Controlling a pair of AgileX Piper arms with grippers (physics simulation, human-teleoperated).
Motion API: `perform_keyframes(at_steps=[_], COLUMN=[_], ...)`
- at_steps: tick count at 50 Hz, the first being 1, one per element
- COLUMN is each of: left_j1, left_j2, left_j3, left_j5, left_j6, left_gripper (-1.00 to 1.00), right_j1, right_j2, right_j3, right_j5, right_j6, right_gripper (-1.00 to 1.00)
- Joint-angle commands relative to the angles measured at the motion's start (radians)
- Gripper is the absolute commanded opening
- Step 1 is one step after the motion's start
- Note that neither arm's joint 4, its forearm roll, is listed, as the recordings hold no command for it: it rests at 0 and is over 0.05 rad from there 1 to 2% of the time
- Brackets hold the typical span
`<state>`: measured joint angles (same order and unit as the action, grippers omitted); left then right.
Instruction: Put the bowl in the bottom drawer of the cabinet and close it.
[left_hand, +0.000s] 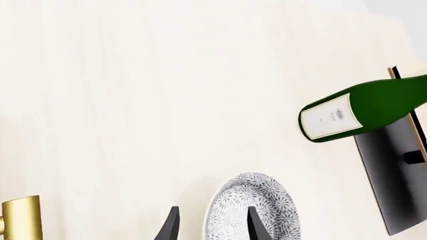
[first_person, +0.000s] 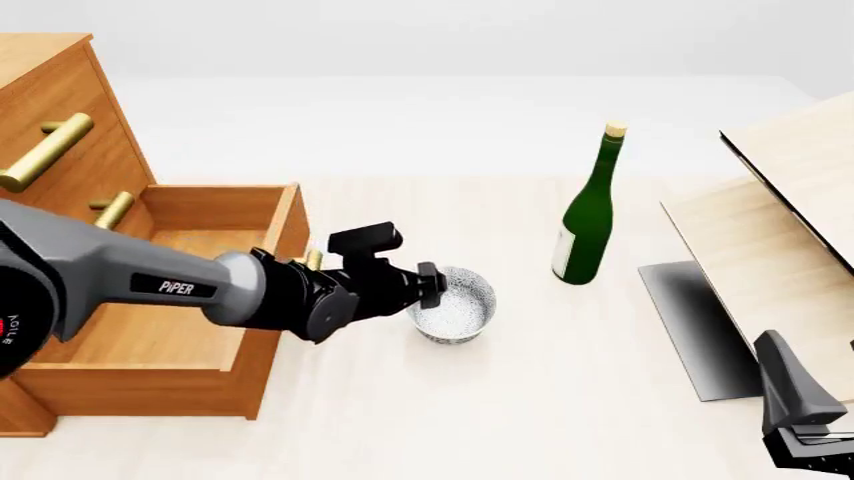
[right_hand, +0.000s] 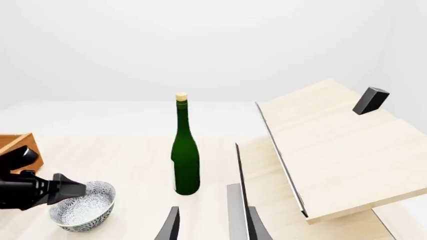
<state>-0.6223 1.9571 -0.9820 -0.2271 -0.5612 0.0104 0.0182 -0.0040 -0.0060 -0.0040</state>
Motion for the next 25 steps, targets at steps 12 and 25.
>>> perform_keyframes(at_steps=[12, 25], left_j1=[0.0, 0.011], left_j2=[0.048, 0.005], left_j3=[-0.018, 0.002], left_j5=[0.0, -0.015], left_j6=[-0.008, 0.015], left_gripper=[1.0, -1.0], right_j1=[0.0, 0.0], right_j2=[0.0, 0.0], right_j3=[0.0, 0.0], right_j5=[0.0, 0.0], right_j6=[0.0, 0.0], right_gripper=[1.0, 1.0])
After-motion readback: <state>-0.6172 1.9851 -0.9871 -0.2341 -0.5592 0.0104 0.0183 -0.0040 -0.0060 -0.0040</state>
